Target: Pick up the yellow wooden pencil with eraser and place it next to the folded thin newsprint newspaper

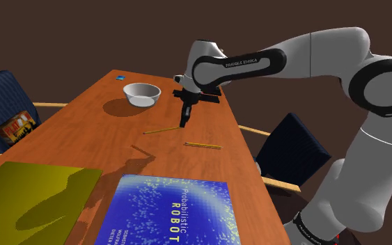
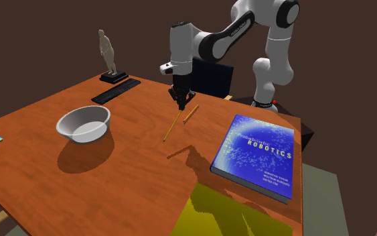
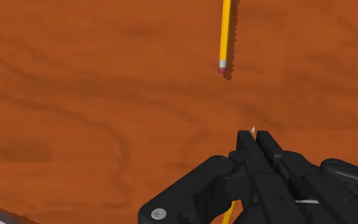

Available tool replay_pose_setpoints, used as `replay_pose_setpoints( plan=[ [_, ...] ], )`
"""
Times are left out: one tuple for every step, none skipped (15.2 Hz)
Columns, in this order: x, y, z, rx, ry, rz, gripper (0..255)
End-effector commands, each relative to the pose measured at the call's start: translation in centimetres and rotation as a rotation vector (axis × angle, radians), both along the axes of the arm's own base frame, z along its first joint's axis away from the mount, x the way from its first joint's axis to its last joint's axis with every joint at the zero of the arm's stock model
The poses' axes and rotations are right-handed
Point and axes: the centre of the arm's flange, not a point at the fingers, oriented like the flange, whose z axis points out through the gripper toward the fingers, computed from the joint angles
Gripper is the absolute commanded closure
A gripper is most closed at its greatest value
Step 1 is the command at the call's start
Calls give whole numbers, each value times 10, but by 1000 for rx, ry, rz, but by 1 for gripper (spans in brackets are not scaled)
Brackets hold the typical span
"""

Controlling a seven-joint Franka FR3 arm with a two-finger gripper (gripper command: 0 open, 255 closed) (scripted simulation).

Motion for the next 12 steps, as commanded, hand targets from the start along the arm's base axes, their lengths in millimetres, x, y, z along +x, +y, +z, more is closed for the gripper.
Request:
replay_pose_setpoints(
  plan=[
    [15,-28,0,0,0,1,255],
    [22,-39,0,0,0,1,255],
    [30,-50,0,0,0,1,255],
    [37,-61,0,0,0,1,255],
    [44,-72,0,0,0,1,255],
    [52,-83,0,0,0,1,255],
    [59,-94,0,0,0,1,255],
    [66,-105,0,0,0,1,255],
    [74,-116,0,0,0,1,255],
    [81,-127,0,0,0,1,255],
    [88,-138,0,0,0,1,255],
    [95,-149,0,0,0,1,255]
  ],
)
